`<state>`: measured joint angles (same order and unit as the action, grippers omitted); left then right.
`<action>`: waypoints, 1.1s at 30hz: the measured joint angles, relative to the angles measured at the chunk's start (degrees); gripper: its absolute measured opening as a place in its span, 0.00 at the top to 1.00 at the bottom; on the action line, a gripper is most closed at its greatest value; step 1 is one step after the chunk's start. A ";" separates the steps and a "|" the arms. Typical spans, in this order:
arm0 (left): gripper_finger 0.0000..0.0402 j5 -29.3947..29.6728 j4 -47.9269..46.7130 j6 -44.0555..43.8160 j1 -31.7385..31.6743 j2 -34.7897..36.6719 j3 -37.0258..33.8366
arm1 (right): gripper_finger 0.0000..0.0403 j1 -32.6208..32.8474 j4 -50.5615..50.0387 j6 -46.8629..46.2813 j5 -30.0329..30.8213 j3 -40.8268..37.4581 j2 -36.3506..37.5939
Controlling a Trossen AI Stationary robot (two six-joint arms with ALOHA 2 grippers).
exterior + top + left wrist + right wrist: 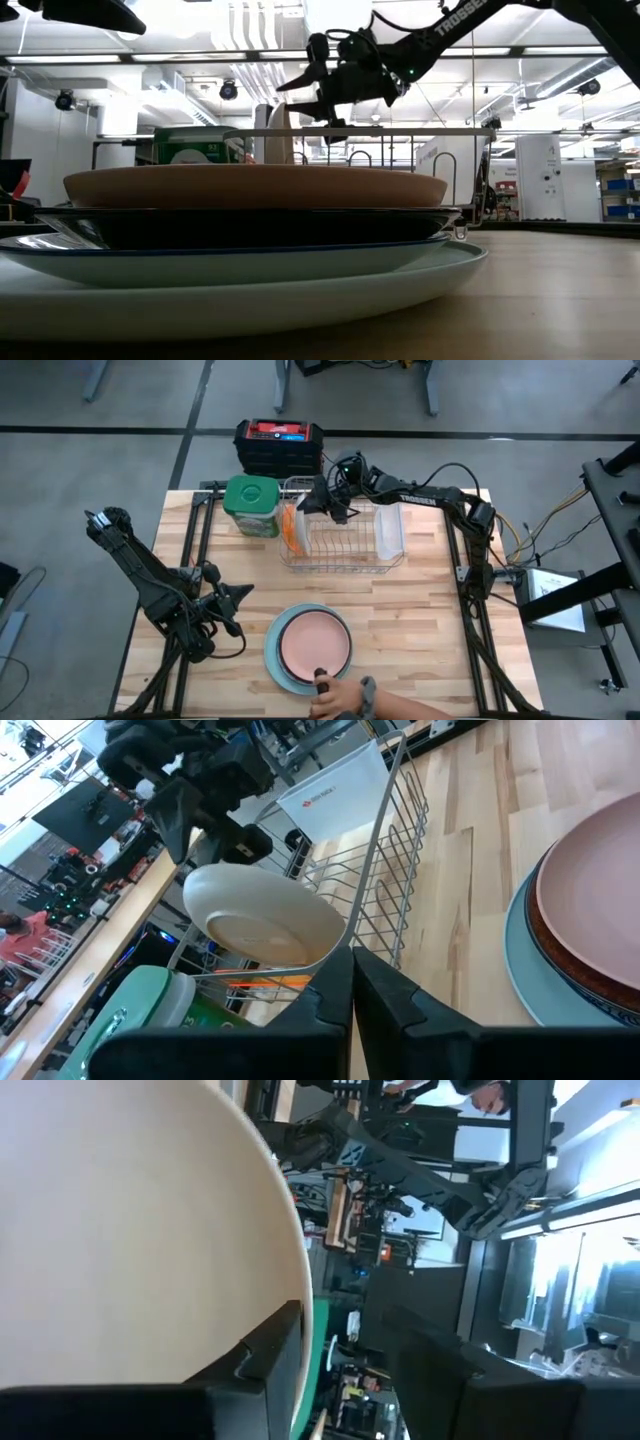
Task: Sort dishes
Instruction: Put the white plate in the dishwasher rack
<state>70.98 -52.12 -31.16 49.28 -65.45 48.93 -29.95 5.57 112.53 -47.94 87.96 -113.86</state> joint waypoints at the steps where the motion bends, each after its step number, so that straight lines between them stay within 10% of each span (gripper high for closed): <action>1: 1.00 0.02 0.00 0.00 0.00 0.00 0.00 | 0.67 0.02 -0.03 -0.18 0.02 0.00 0.15; 33: 1.00 -0.01 0.04 -0.04 0.00 -0.02 0.00 | 0.29 0.43 1.48 -13.52 13.37 0.00 0.92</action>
<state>70.97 -52.07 -31.20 49.28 -65.47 48.93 -29.52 7.05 99.00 -34.57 87.96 -112.94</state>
